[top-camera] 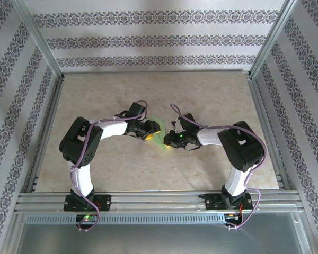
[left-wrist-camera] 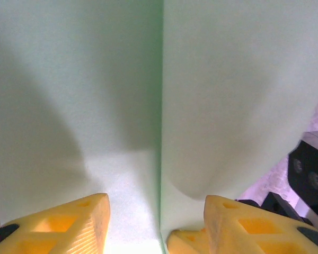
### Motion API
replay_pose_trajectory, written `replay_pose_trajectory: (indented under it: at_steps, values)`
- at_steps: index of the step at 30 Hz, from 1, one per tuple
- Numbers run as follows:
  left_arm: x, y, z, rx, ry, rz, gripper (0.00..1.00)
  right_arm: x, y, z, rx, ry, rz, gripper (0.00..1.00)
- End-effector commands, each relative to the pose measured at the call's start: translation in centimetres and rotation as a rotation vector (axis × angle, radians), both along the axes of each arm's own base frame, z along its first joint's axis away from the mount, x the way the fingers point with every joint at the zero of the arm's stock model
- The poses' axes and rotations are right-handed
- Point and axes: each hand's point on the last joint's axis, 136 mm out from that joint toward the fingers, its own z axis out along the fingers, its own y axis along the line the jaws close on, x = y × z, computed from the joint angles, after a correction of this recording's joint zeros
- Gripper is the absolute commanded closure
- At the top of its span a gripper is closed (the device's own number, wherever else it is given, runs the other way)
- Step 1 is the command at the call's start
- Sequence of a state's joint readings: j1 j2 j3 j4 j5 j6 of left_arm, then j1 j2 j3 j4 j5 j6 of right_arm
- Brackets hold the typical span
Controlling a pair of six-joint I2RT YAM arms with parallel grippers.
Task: Fold a paper plane with a square sheet of paper (pick it up from the middle)
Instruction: Fourth fold the wing at the center of the table.
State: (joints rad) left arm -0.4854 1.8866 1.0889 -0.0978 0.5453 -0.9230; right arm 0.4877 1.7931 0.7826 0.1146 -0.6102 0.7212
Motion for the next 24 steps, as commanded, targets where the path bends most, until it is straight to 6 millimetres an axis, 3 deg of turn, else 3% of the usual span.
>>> replay_pose_trajectory:
  at_steps: [1, 11, 24]
  values:
    - [0.5, -0.6, 3.4, -0.017, -0.108, -0.036, 0.51, -0.7, -1.2, -1.8, -0.043, 0.022, 0.032, 0.86]
    - [-0.4, -1.0, 1.0, -0.047, -0.048, -0.044, 0.55, -1.2, -0.8, -1.0, -0.035, -0.027, 0.192, 0.86]
    - [-0.6, -0.6, -1.9, 0.020, 0.029, -0.045, 0.51, -0.4, -0.9, -0.6, -0.044, -0.041, 0.172, 0.83]
